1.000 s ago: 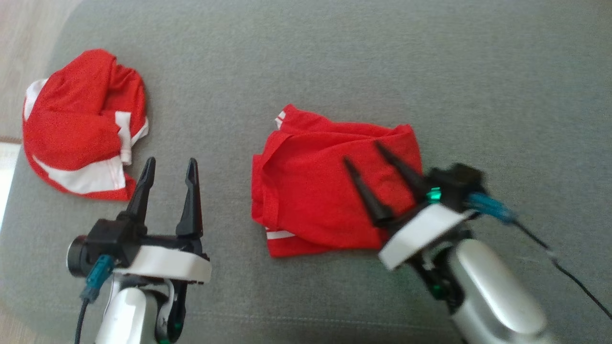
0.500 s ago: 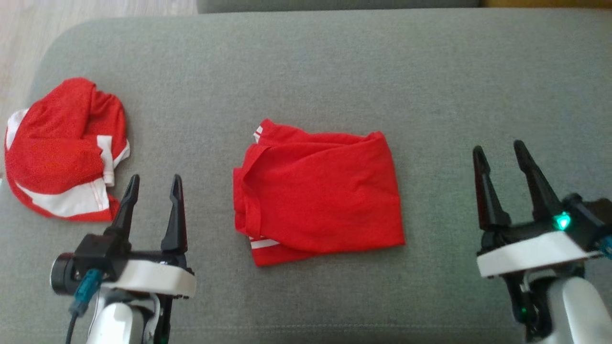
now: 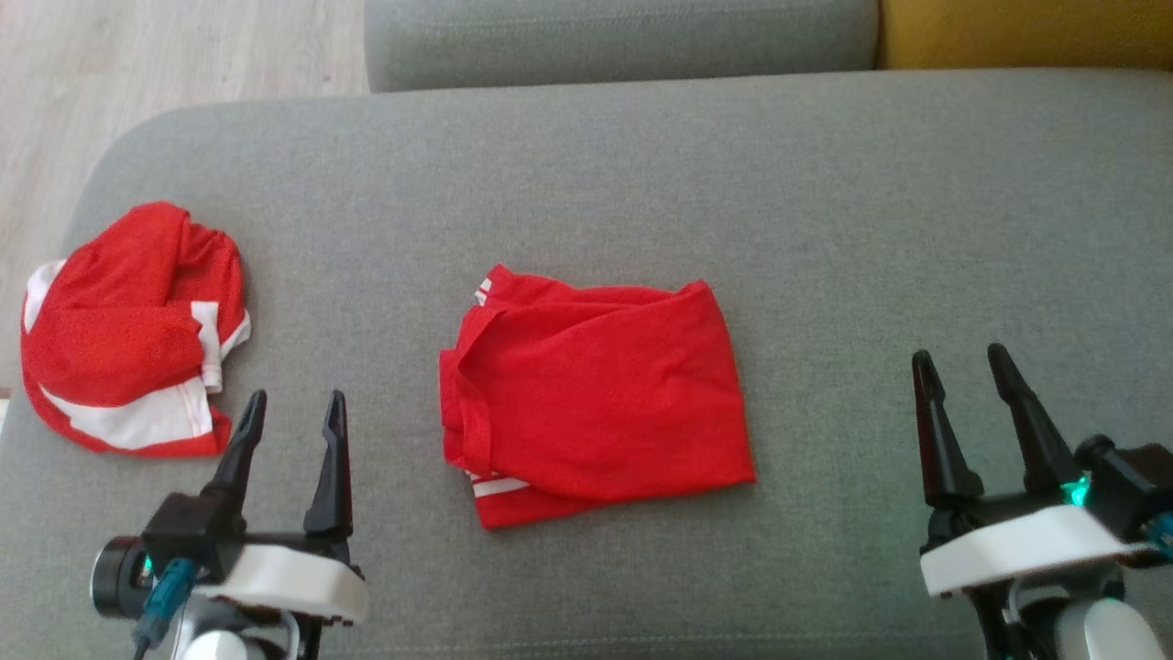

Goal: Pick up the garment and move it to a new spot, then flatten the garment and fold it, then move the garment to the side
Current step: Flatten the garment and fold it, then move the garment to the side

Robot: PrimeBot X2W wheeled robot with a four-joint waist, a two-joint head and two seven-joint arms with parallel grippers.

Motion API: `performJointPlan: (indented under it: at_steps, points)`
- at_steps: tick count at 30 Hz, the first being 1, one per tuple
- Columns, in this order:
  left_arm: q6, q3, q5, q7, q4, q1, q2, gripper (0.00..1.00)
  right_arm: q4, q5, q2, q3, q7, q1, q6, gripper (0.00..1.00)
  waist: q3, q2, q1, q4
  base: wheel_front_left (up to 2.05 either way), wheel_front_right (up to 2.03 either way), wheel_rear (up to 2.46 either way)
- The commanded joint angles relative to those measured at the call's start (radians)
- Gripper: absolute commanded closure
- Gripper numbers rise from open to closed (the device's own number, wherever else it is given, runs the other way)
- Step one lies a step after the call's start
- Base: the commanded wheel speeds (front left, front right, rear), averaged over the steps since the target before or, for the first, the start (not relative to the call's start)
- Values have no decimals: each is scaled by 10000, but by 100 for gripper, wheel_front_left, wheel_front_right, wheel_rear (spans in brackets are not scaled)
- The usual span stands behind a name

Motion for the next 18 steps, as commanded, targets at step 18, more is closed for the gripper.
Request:
performJointPlan:
  at_steps: [18]
  points:
    - [291, 184, 49, 152, -584, -75, 284, 0, -657, -99, 71, 53, 267, 17, -9, 0, -132, -1, 0, 24, 0, 0, 0]
